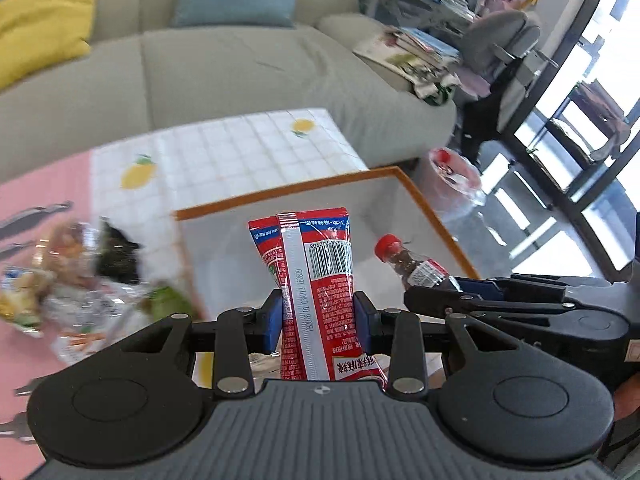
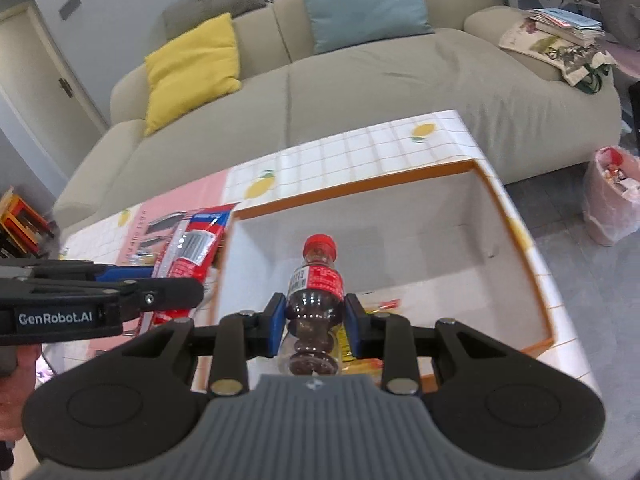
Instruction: Organize snacks
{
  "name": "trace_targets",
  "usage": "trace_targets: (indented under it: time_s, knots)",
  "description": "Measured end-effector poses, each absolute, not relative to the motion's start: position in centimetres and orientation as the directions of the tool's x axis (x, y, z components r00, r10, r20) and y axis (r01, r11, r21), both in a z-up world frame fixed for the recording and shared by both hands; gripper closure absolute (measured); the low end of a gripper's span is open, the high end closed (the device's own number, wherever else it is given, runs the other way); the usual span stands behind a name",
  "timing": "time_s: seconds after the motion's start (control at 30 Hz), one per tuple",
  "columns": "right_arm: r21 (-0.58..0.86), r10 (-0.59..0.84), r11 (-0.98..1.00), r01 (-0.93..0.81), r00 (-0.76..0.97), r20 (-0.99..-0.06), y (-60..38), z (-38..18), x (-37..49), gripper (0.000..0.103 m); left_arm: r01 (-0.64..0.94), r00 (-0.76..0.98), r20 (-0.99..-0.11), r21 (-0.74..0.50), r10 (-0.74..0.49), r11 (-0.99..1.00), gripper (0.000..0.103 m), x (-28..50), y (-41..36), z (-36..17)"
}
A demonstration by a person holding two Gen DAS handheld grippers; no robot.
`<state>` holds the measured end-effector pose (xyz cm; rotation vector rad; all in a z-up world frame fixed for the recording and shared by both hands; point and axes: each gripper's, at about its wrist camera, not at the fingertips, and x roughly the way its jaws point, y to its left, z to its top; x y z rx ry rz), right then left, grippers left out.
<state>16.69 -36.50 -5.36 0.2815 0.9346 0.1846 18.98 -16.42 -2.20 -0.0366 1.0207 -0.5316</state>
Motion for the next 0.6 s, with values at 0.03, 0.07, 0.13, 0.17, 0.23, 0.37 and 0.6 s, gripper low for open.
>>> trace_targets:
  time_s: [0.03,0.07,0.13,0.17,0.23,0.37,0.6]
  knots:
    - [0.305,0.265,0.952,-0.025,0.572,-0.777,-37.1,-5.7,17.2,0.074,0.406,0.388,-0.805,-0.289,-0.45,0.867,0.063,19.4,-17.1,-2.7]
    - [0.294,0.256,0.956,-0.023,0.556,-0.791,-37.6,-6.1,17.7,0.074,0.405,0.365,-0.808,-0.308,-0.462,0.861,0.063,19.9,-17.8,-3.3]
    - [0.272,0.242,0.962,-0.02,0.522,-0.818,-38.6,-7.0,18.7,0.074,0.393,0.325,-0.819,-0.337,-0.473,0.855,0.063,20.9,-19.1,-4.6]
    - [0.26,0.234,0.966,-0.018,0.499,-0.834,-39.1,-7.6,19.4,0.074,0.381,0.302,-0.825,-0.355,-0.477,0.854,0.063,21.4,-19.7,-5.4]
    - [0.244,0.219,0.97,-0.007,0.461,-0.86,-40.1,-8.9,20.4,0.074,0.359,0.269,-0.842,-0.364,-0.468,0.86,0.063,22.3,-20.8,-6.9]
    - [0.254,0.226,0.967,0.021,0.388,-0.894,-42.1,-11.1,22.1,0.074,0.316,0.216,-0.872,-0.364,-0.44,0.876,0.063,24.0,-22.7,-9.6]
    - [0.182,0.194,0.981,-0.07,0.273,-0.942,-42.1,-14.1,23.6,0.074,0.265,0.13,-0.902,-0.369,-0.412,0.891,0.063,25.7,-24.8,-12.9]
